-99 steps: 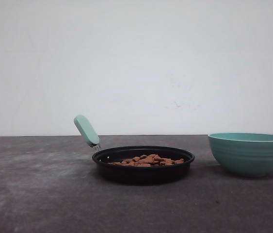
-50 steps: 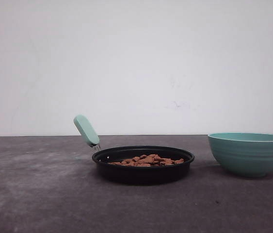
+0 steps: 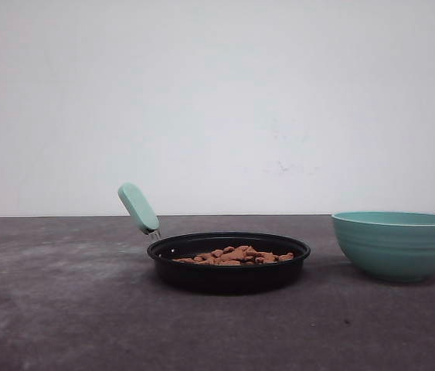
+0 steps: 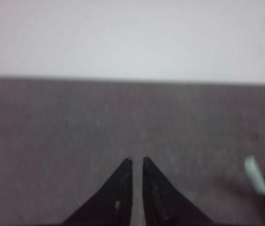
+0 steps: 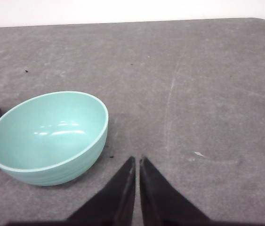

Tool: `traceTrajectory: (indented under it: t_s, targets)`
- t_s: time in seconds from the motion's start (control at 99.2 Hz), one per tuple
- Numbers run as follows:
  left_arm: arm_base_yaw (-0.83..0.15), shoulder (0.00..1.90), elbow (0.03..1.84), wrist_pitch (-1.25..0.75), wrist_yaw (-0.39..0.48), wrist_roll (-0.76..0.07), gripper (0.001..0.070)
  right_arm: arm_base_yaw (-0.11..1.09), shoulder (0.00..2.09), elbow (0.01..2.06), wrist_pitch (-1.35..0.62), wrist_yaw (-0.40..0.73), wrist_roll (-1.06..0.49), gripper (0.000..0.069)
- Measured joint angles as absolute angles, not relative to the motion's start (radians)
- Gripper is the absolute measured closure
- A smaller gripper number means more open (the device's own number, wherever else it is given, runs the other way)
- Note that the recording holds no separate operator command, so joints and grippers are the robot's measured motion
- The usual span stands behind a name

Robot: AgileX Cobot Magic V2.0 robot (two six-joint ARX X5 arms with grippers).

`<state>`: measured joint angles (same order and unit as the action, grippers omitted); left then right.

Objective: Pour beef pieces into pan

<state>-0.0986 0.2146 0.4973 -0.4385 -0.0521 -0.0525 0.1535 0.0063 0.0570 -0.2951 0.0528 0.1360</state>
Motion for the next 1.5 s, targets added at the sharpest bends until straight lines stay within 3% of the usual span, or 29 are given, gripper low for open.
traceTrajectory:
  t_s: [0.121,0.534,0.948,1.502]
  targets:
    - [-0.073,0.052,0.340,-0.378,0.039,-0.052,0.0695,0.154,0.006,0.057,-0.295,0.053,0.136,0.0678]
    - [-0.004,0.006,0.101,-0.351,0.039,-0.052,0.0695,0.153,0.006,0.057,-0.295,0.053,0.136,0.0678]
    - [0.006,0.004,0.081,-0.329,-0.024,-0.044,0.0695,0.154,0.006,0.057,-0.294,0.053,0.136,0.0678]
    - [0.046,0.004,0.080,-0.324,-0.027,-0.026,0.0695,0.154,0.006,0.057,-0.294,0.053,0.136,0.0678]
